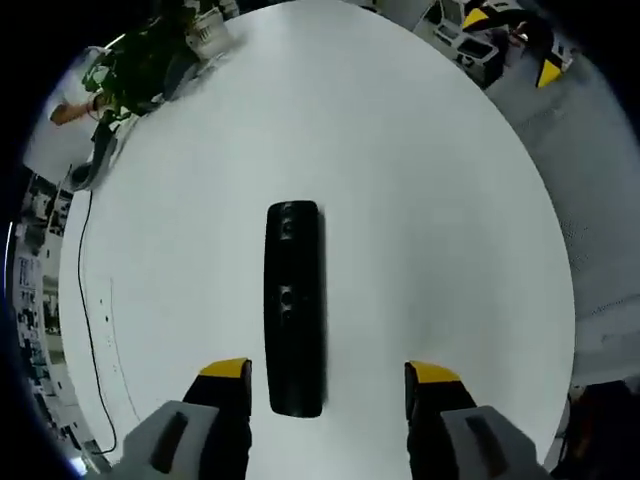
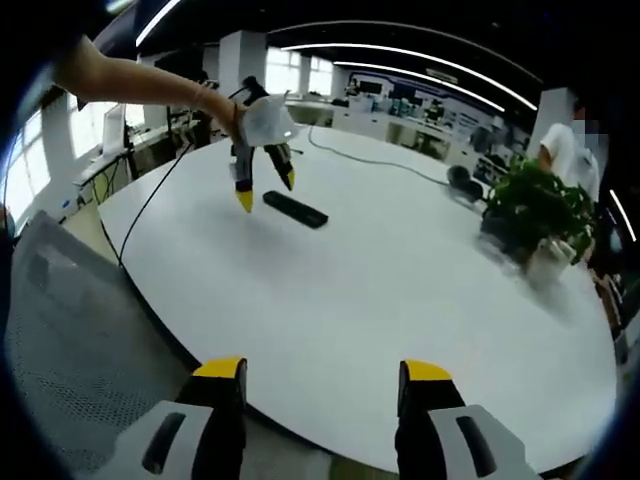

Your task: Press the specified remote control buttons in sequence, fully releasing each button before pressing the next.

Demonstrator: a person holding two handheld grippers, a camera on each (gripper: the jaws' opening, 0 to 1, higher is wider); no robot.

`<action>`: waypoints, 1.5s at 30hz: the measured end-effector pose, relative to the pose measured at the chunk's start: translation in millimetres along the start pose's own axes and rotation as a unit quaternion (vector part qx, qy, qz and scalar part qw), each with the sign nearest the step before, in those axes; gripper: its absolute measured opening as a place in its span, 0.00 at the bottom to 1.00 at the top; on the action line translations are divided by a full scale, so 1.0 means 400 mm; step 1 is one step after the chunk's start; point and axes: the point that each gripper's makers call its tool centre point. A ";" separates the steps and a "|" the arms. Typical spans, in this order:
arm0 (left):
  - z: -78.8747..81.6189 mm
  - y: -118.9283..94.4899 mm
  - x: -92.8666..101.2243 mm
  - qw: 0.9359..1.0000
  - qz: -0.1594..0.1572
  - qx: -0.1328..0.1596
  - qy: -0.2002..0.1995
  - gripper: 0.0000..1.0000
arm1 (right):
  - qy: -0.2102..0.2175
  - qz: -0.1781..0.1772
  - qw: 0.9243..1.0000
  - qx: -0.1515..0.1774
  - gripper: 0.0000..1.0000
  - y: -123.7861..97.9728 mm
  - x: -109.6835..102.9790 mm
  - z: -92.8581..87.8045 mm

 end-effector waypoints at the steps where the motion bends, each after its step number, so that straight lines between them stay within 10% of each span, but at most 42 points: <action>1: 0.006 0.002 0.001 1.000 -0.009 0.008 -0.010 0.54 | 0.000 0.000 1.000 0.000 0.58 0.000 0.000 0.000; 10: 0.032 0.010 -0.004 0.996 -0.050 0.050 -0.055 0.42 | 0.003 0.001 1.000 0.000 0.57 0.001 -0.003 0.000; 21: -0.026 0.023 -0.024 0.999 -0.019 0.028 -0.003 0.32 | 0.002 -0.001 1.000 -0.002 0.55 0.000 -0.002 -0.002; 45: -0.034 0.015 0.019 0.992 0.001 0.089 -0.094 0.24 | -0.001 -0.003 1.000 0.003 0.54 -0.003 -0.003 0.001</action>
Point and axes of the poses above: the point that each gripper's makers call its tool centre point, and the gripper's own axes: y roughly forward along the fingers, x roughly to its right, z roughly out of its top, and after that the axes turned 10 degrees about -y, right-handed
